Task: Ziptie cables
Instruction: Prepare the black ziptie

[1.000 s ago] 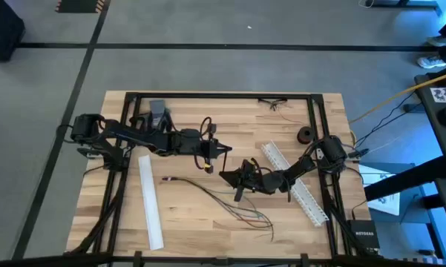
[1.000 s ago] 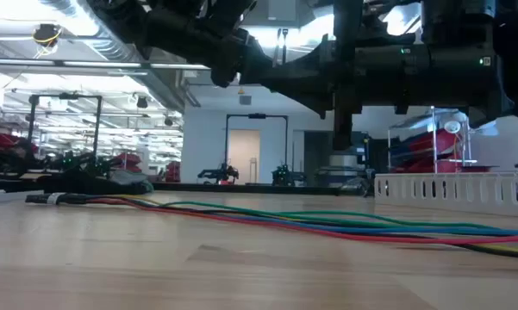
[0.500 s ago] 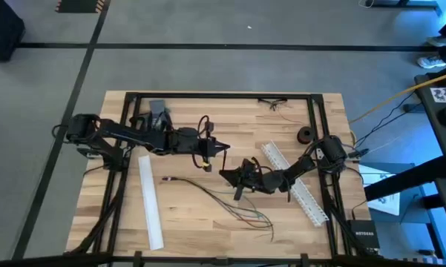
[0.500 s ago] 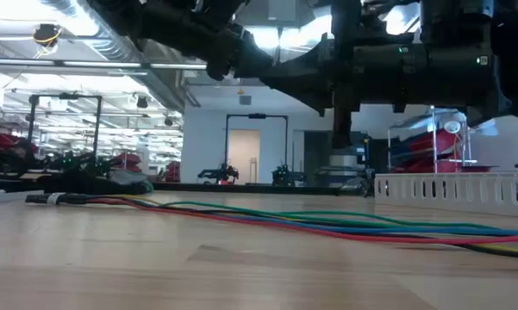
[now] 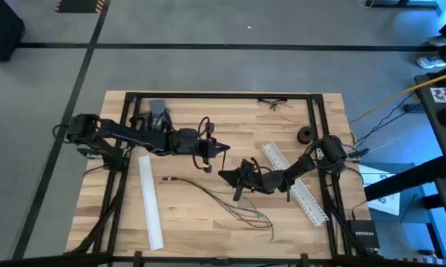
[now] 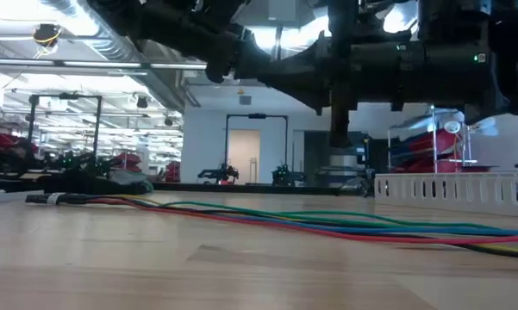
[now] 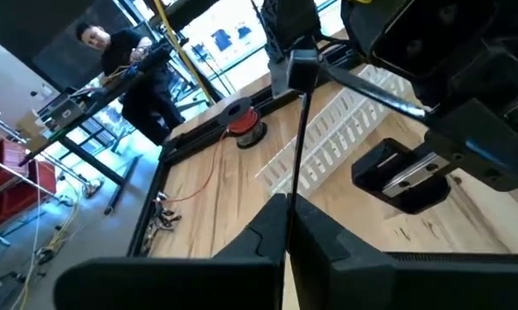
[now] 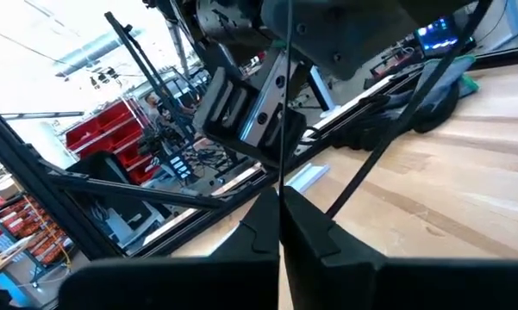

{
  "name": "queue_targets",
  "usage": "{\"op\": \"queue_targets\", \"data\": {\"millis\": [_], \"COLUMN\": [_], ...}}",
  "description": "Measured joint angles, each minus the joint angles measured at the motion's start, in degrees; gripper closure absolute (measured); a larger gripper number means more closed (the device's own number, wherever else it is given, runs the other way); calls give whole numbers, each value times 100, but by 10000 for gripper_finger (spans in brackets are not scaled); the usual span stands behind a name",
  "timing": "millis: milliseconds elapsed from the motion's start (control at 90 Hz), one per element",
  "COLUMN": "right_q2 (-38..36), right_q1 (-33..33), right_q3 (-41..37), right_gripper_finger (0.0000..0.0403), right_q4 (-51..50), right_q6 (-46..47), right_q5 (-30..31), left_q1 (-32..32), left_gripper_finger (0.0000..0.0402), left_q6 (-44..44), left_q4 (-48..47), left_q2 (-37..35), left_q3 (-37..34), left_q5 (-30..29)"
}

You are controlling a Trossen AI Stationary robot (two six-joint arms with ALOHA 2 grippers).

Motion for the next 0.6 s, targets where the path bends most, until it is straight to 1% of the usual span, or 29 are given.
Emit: {"op": "queue_targets", "data": {"millis": [600], "right_q2": [0], "right_q1": [10], "right_q3": [-2], "right_gripper_finger": [403], "right_q4": [-3], "right_q6": [87], "right_q5": [11], "left_q1": [-35], "left_gripper_finger": [401], "left_q6": [105], "left_q4": [46], "left_q2": [0], "left_q3": [0], "left_q5": [-9]}}
